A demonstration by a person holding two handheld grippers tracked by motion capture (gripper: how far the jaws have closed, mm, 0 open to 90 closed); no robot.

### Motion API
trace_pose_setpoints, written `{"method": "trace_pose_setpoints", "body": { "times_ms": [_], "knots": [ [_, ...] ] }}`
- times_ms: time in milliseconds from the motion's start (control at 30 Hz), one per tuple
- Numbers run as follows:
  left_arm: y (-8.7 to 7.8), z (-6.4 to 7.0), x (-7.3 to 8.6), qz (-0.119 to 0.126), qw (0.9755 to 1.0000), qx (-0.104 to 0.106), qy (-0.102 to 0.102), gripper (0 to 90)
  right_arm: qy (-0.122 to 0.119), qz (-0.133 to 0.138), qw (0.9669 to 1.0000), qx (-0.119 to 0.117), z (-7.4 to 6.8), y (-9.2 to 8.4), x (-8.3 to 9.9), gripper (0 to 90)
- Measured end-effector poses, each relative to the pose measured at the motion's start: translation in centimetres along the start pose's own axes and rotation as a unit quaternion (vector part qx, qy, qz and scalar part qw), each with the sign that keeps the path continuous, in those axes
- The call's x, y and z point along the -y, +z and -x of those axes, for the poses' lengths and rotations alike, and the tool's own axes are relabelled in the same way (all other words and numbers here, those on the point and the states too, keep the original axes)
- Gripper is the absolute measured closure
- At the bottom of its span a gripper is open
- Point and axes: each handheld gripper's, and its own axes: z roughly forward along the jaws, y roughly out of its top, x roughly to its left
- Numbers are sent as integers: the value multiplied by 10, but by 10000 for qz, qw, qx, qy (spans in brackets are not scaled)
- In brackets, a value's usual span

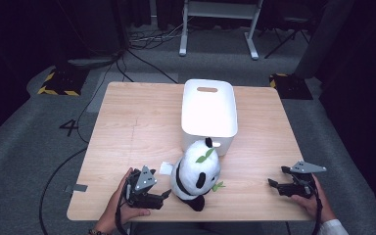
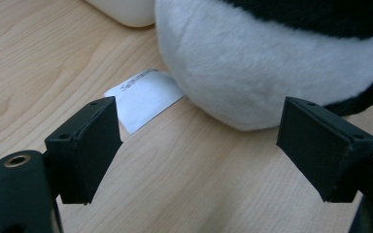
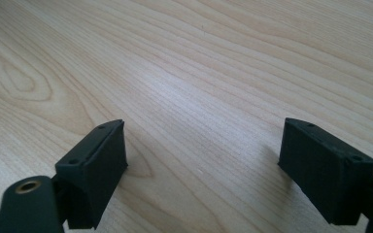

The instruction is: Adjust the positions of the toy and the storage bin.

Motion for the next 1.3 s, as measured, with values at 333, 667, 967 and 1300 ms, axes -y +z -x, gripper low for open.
{"method": "trace_pose_setpoints", "body": {
  "times_ms": [333,667,967,1300],
  "knots": [
    [3,14,-10,88,9996,177,206,160,-1,-3,10000,-1,0,0,0,172],
    [10,21,-16,55,9993,241,288,160,-1,-3,10000,0,0,0,0,172],
    [9,37,-26,177,9984,320,440,160,-1,-4,10000,-1,0,0,0,172],
    [18,41,-33,327,9982,288,406,156,-4,-2,10000,-1,0,0,0,172]
  ]
}}
